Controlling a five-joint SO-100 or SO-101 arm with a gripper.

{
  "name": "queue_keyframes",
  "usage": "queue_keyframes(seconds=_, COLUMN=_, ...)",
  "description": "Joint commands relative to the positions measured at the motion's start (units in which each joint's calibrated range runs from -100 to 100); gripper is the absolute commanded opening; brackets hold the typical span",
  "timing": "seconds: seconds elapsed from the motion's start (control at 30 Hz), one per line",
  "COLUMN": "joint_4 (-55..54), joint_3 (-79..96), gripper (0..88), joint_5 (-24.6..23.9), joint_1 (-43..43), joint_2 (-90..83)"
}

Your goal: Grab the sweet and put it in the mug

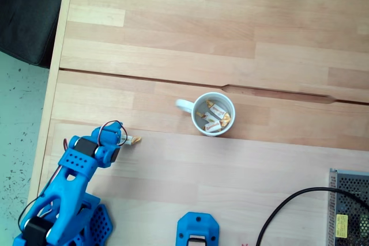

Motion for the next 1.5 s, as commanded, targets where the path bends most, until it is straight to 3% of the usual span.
queue_keyframes(seconds=0.0, joint_4=-0.54, joint_3=-0.92, gripper=28.3, joint_5=0.39, joint_1=-0.38, joint_2=0.73)
queue_keyframes(seconds=0.4, joint_4=-0.54, joint_3=-1.01, gripper=28.4, joint_5=0.0, joint_1=-0.02, joint_2=0.98)
queue_keyframes(seconds=0.7, joint_4=-1.03, joint_3=-1.1, gripper=28.4, joint_5=0.2, joint_1=5.14, joint_2=1.67)
queue_keyframes(seconds=1.47, joint_4=-6.03, joint_3=0.41, gripper=26.7, joint_5=0.24, joint_1=5.07, joint_2=1.93)
